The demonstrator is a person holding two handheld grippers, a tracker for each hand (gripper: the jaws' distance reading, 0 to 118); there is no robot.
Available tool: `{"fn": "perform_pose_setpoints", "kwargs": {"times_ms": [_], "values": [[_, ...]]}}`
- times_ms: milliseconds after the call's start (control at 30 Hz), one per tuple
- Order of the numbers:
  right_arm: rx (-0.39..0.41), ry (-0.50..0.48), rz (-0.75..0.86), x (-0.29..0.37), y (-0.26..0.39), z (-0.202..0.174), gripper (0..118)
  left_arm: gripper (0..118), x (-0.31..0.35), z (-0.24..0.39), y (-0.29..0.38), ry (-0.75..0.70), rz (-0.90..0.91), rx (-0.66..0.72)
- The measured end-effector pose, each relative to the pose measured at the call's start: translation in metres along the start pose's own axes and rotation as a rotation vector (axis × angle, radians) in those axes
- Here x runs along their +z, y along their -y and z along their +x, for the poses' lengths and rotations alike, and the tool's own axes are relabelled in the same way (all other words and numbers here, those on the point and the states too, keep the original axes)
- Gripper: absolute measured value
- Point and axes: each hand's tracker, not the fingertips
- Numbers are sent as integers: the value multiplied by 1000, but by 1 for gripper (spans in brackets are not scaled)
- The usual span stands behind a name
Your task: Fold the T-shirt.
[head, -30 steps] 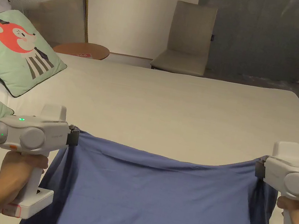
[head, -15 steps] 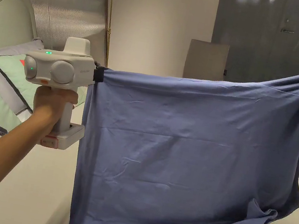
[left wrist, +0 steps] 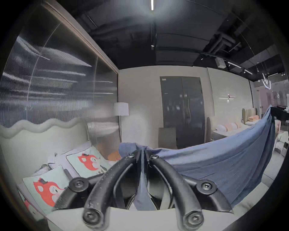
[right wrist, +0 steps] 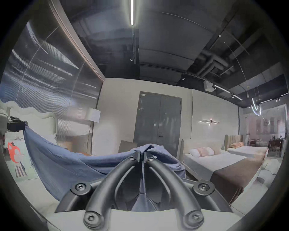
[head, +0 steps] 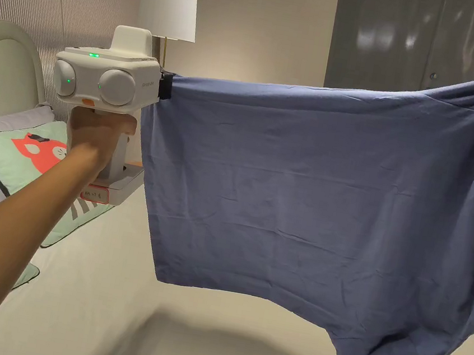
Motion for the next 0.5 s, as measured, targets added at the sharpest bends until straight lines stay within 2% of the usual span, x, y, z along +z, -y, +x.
{"fn": "perform_pose_setpoints", "kwargs": {"times_ms": [200,500], "values": [[8,-24,-28,-6,44,-3,4,2,-19,1,43,3,-55,9],[-17,-83,-188,3,148,-11,4,2,-28,-1,159,13,-224,27]]}}
